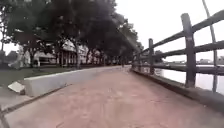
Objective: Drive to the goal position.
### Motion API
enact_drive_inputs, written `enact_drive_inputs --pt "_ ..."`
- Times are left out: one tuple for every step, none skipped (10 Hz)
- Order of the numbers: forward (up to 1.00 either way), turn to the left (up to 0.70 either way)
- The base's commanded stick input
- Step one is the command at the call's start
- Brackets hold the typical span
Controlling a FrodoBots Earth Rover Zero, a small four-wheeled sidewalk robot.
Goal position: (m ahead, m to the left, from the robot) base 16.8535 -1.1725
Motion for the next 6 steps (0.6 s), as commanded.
enact_drive_inputs --pt "1.00 0.00" --pt "1.00 0.00" --pt "1.00 0.00" --pt "1.00 0.00" --pt "1.00 0.00" --pt "1.00 0.00"
